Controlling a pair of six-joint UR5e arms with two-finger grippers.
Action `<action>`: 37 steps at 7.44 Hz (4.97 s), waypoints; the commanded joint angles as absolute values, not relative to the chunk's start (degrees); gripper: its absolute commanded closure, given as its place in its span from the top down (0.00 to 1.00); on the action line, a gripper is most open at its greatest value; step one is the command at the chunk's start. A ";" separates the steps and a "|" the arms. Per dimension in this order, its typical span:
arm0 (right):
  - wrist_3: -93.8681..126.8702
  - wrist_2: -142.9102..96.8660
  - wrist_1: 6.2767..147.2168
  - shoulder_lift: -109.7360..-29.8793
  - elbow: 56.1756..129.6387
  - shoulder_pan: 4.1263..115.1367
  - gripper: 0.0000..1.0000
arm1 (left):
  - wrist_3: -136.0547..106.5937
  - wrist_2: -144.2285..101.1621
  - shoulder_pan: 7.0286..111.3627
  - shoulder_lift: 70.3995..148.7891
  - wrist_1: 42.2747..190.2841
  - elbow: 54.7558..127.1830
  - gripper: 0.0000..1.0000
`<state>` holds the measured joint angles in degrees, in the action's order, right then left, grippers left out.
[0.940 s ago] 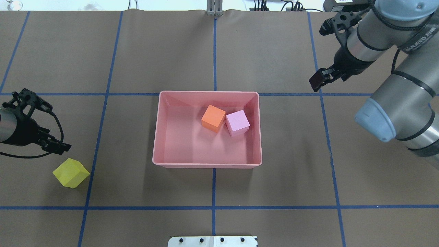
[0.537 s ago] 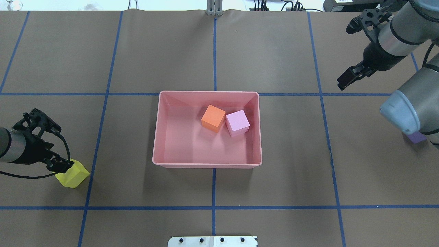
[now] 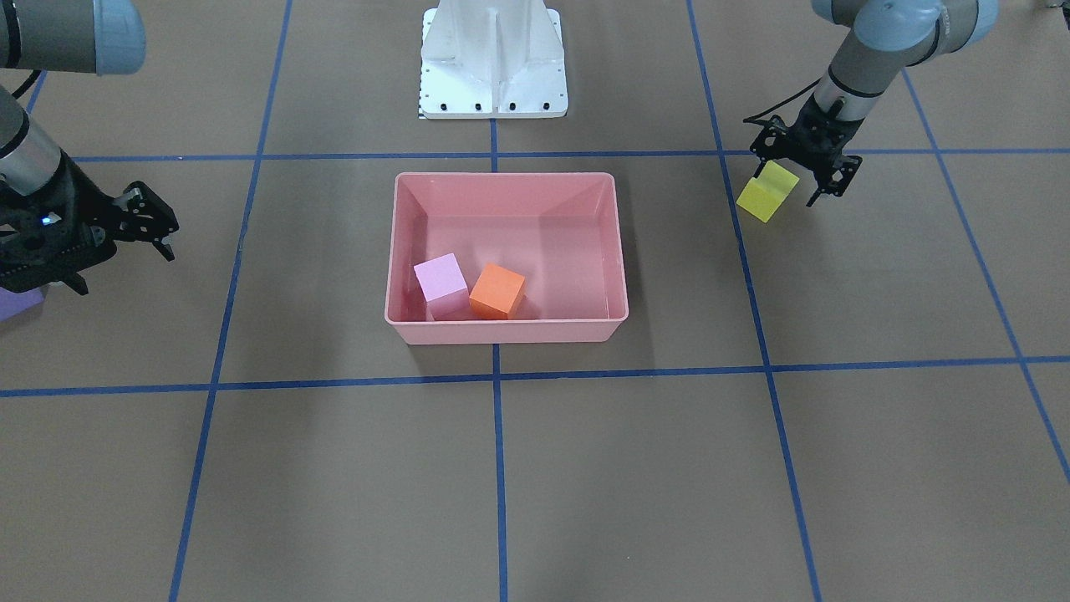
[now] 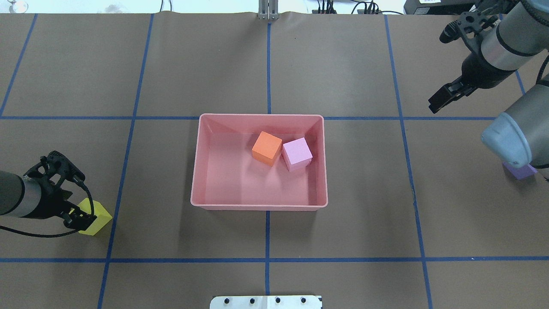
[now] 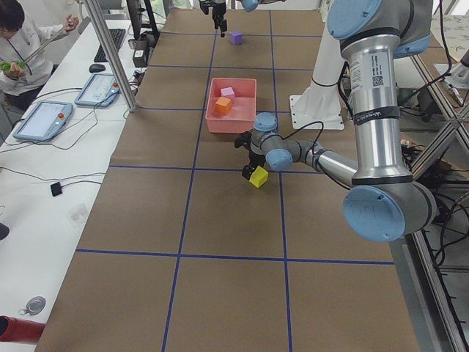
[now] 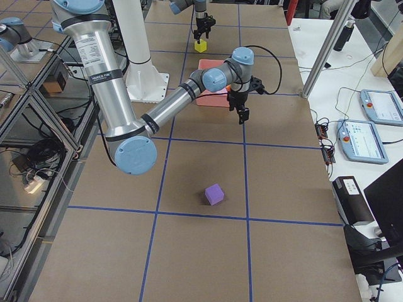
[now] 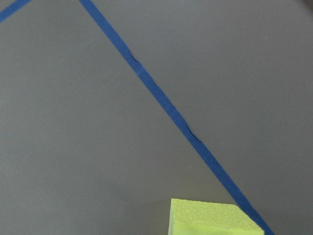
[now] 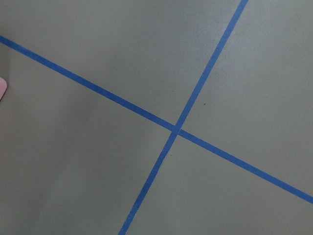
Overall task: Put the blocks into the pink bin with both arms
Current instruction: 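Grasp the yellow cube with the left gripper while the right gripper withdraws, then carry the yellow cube into the pink bin and release it, then hold the left gripper above the bin edge while the right gripper approaches the purple cube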
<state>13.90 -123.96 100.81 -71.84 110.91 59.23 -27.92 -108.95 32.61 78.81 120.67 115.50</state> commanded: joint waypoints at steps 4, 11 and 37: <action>13.97 -123.58 100.81 -72.07 110.57 59.15 1.00 | -28.56 -108.98 29.63 79.01 120.59 113.65 1.00; 12.75 -123.66 100.81 -73.30 110.65 59.24 1.00 | -28.65 -110.03 29.27 80.86 120.15 114.15 0.05; -3.61 -128.58 68.86 -94.66 88.09 68.56 1.00 | -48.78 -123.57 42.80 122.08 80.42 111.88 1.00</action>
<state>-4.23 -128.31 72.92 -94.67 90.88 68.78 -48.78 -123.57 42.82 122.08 80.42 111.93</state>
